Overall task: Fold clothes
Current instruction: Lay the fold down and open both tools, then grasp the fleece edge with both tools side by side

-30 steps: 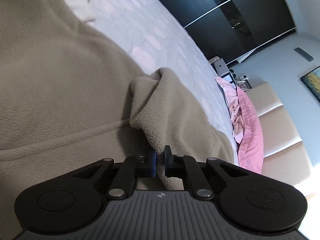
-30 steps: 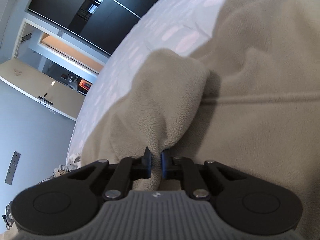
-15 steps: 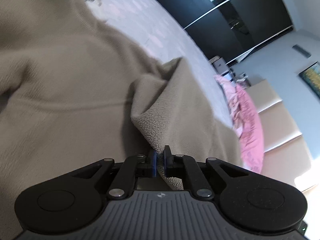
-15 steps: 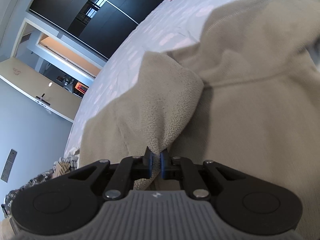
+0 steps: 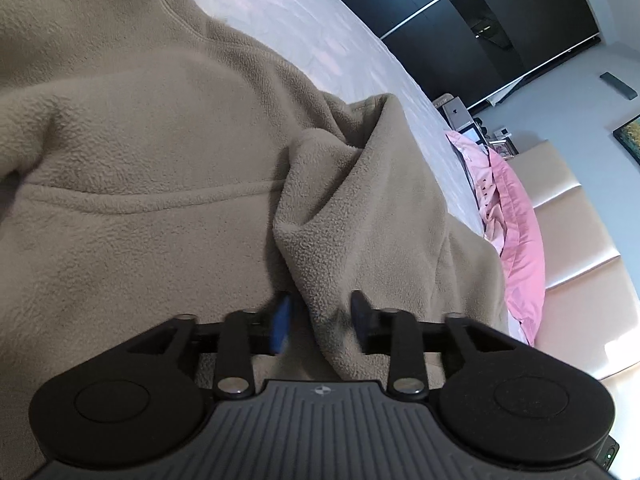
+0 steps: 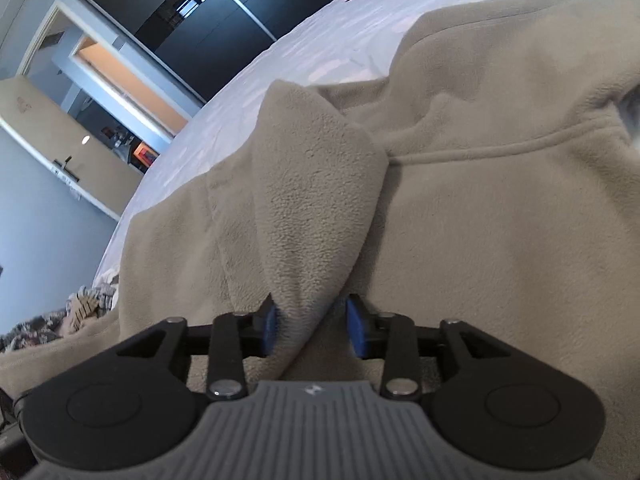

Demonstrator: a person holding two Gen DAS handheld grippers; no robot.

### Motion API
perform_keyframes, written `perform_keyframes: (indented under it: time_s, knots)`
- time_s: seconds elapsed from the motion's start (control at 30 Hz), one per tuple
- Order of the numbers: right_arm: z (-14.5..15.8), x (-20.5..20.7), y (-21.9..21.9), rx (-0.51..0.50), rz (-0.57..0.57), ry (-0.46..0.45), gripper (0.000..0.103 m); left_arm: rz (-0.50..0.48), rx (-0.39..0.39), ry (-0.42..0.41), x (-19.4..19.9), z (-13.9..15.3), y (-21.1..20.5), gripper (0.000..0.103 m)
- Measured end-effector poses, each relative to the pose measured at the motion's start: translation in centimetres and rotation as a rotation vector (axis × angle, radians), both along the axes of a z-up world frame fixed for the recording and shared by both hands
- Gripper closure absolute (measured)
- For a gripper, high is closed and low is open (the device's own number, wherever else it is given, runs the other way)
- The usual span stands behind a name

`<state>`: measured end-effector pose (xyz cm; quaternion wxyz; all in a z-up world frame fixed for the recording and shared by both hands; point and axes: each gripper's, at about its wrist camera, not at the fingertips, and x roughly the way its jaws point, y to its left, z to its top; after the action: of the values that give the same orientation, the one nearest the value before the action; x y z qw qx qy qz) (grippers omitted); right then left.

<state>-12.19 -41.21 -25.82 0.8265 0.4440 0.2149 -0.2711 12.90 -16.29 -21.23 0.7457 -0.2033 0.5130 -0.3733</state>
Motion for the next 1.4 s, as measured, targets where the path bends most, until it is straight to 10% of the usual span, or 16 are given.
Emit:
perform_keyframes:
  time_s: [0.13,0.27,0.53,0.8,1.4]
  knots:
    - [-0.4,-0.2,0.4,0.055,-0.018,-0.02,0.057,0.059,0.023,-0.025,-1.5,0.7,0.2,0.067]
    - [1.6,-0.1,2.1,-0.132,-0.07,0.06,0.057,0.135,0.056,-0.19,-3.3,3.2,0.6,0.067]
    - [4.1,2.7,6.0,-0.418,0.091,0.102,0.067,-0.09,0.126,-0.306,-5.4,3.4,-3.2,0.067]
    - [0.9,3.0,5.8,-0.369,0.146,0.234,0.067,-0.159,0.172,-0.306,-5.1,1.4,-3.4,0.071]
    - [5.3,1.4,2.6,-0.496,-0.025,0.128,0.068,-0.04,0.131,-0.388,-1.1,6.4,-3.8,0.075]
